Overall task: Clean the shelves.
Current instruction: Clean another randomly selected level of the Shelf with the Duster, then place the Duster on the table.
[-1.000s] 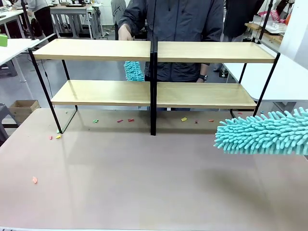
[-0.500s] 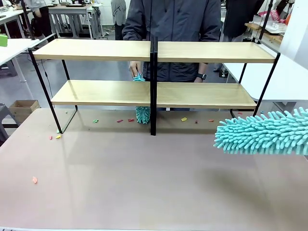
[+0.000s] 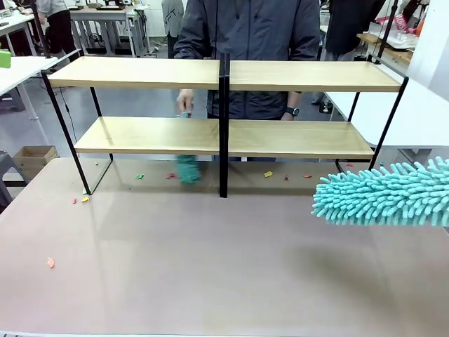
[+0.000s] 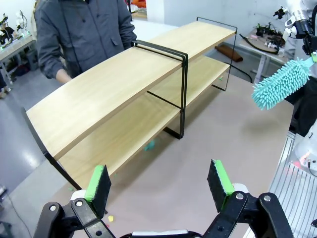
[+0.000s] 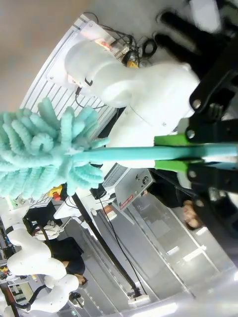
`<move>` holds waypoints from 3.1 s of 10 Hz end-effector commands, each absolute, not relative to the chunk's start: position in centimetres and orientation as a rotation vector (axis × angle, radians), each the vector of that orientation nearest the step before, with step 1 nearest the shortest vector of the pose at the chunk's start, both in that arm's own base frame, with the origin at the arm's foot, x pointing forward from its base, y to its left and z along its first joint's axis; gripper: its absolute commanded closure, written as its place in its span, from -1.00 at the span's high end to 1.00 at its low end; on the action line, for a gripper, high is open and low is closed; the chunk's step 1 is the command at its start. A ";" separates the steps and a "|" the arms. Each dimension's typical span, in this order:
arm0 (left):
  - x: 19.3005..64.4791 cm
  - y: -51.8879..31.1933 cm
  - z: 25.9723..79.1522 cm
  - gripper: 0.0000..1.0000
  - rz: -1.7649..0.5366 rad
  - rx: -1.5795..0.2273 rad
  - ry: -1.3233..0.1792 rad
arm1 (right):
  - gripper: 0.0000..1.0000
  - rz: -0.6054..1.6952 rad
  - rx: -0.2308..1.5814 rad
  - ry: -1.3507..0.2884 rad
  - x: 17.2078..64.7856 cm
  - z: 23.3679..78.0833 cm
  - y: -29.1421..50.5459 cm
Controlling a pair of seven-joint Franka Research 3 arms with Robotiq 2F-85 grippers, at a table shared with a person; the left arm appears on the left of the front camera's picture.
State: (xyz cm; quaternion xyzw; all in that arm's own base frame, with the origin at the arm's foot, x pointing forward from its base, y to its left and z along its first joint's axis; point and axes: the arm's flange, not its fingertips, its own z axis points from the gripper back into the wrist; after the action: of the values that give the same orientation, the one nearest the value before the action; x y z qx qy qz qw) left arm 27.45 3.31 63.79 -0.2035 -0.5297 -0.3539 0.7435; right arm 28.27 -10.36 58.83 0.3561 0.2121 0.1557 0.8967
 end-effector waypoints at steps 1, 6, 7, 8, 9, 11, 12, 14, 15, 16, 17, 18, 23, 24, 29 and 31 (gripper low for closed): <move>27.5 3.3 63.6 1.00 -0.784 -0.452 -1.163 | -0.75 0.522 0.990 0.260 31.7 67.8 -11.3; 27.5 3.3 63.6 1.00 -0.784 -0.452 -1.163 | -0.75 0.483 0.963 0.233 32.5 65.8 -9.3; 27.5 3.3 63.6 1.00 -0.784 -0.452 -1.163 | -0.75 0.498 1.006 0.160 32.5 68.4 -10.9; 27.5 3.3 63.6 1.00 -0.784 -0.452 -1.163 | -0.75 0.505 1.038 0.077 32.3 71.9 -13.1; 27.5 3.3 63.6 1.00 -0.784 -0.452 -1.163 | -0.75 0.494 1.036 0.001 32.2 74.7 -14.8; 27.5 3.3 63.6 1.00 -0.784 -0.452 -1.163 | -0.75 0.423 1.004 -0.144 31.7 78.4 -18.2; 27.5 3.3 63.6 1.00 -0.784 -0.452 -1.163 | -0.75 0.350 1.000 -0.201 31.8 78.0 -19.6; 27.5 3.3 63.6 1.00 -0.784 -0.452 -1.163 | -0.75 0.466 1.006 -0.096 30.1 75.8 -16.5; 27.5 3.3 63.6 1.00 -0.784 -0.452 -1.163 | -0.75 0.466 1.006 -0.096 30.1 75.8 -16.5; 27.5 3.3 63.6 1.00 -0.784 -0.452 -1.163 | -0.75 0.466 1.006 -0.096 30.1 75.8 -16.5; 27.5 3.3 63.6 1.00 -0.784 -0.452 -1.163 | -0.75 0.466 1.006 -0.096 30.1 75.8 -16.5; 27.5 3.3 63.6 1.00 -0.784 -0.452 -1.163 | -0.75 0.466 1.006 -0.096 30.1 75.8 -16.5; 27.5 3.3 63.6 1.00 -0.784 -0.452 -1.163 | -0.75 0.466 1.006 -0.096 30.1 75.8 -16.5; 27.5 3.3 63.6 1.00 -0.784 -0.452 -1.163 | -0.75 0.466 1.006 -0.096 30.1 75.8 -16.5; 27.5 3.3 63.6 1.00 -0.784 -0.452 -1.163 | -0.75 0.466 1.006 -0.096 30.1 75.8 -16.5; 27.5 3.3 63.6 1.00 -0.784 -0.452 -1.163 | -0.75 0.466 1.006 -0.096 30.1 75.8 -16.5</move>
State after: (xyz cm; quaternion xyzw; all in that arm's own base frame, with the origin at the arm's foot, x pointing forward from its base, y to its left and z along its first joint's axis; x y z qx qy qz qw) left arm 27.45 3.31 63.79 -0.2034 -0.5296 -0.3539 0.7435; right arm 30.27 -16.57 75.88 0.4781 -0.0432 0.2173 0.8499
